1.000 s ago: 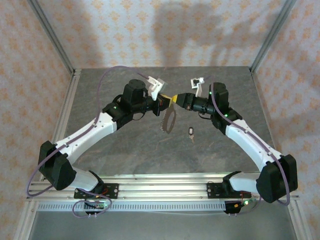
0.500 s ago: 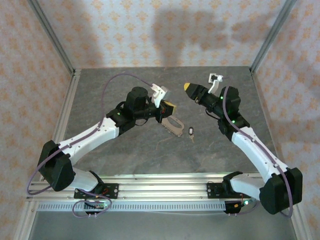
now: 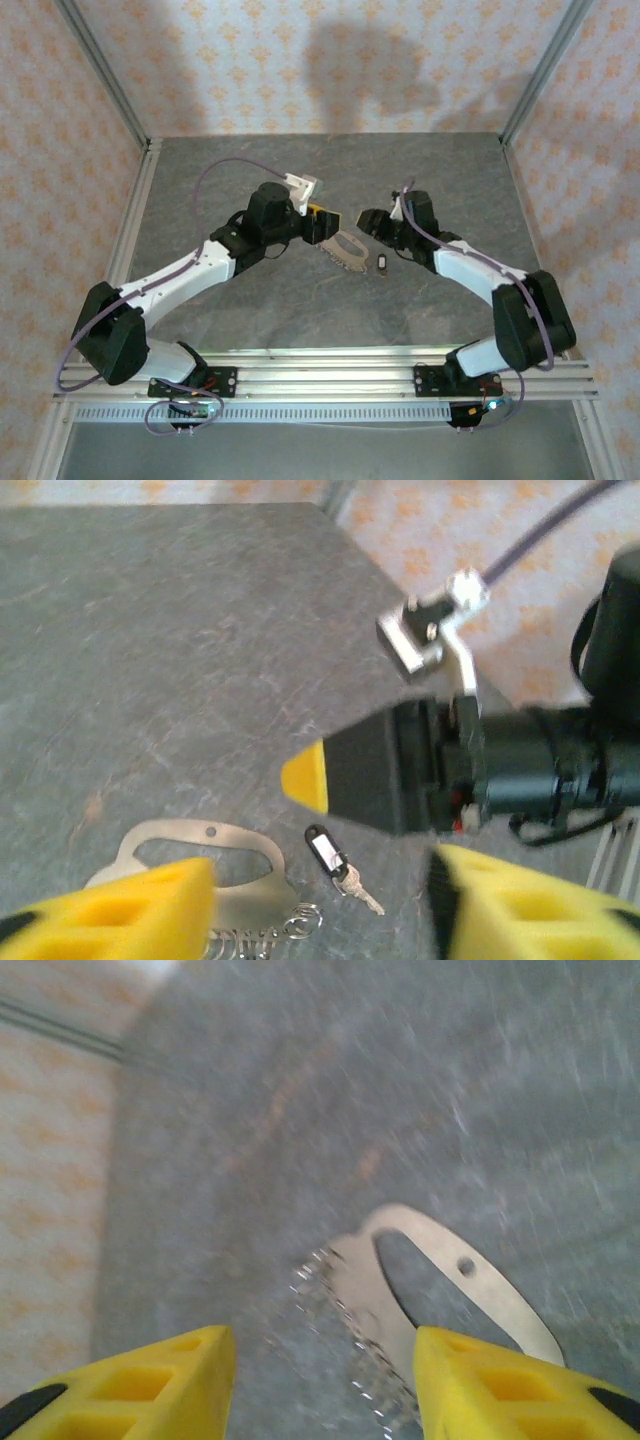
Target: Put the keys on the keyring
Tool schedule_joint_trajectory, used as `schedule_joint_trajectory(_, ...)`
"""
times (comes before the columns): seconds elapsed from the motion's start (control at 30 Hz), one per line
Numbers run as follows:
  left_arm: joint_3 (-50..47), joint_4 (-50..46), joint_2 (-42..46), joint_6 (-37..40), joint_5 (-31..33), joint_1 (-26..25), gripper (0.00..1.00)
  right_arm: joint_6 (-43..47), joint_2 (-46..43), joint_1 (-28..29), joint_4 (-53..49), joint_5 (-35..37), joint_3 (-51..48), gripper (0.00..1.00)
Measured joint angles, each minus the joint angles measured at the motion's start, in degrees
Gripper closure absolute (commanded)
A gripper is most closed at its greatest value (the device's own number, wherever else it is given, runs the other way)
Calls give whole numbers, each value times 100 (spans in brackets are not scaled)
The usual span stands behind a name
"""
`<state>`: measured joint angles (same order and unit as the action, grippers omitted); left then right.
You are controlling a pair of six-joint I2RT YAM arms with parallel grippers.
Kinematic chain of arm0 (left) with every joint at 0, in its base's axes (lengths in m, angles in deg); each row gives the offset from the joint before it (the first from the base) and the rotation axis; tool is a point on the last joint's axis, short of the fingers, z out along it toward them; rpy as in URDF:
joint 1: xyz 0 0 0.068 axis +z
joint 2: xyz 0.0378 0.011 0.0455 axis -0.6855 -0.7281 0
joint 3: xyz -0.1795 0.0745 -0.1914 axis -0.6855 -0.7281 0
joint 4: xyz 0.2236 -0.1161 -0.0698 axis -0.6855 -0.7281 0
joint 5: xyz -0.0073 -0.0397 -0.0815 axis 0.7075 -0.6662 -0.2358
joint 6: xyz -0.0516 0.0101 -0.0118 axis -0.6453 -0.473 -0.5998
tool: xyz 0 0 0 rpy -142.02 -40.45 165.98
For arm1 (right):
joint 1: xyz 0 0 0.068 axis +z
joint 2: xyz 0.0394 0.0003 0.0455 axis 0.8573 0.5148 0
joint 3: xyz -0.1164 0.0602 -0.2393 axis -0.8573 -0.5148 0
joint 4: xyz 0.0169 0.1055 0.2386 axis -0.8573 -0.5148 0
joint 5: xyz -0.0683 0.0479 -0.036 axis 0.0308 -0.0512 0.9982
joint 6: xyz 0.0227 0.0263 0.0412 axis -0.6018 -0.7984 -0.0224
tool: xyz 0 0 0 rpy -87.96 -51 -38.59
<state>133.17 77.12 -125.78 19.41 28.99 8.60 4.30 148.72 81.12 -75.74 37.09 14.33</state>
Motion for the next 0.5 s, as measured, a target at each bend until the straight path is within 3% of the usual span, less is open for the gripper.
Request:
schedule_joint_trajectory(0.1,-125,20,87,-227,247,129,8,149,361,170,-280,114,22,51)
schedule_joint_trajectory(0.2,-192,15,160,-404,476,245,1,282,627,203,-535,306,144,51)
schedule_joint_trajectory(0.5,-400,-26,76,-1211,870,540,0,584,1655,299,-892,708,922,55)
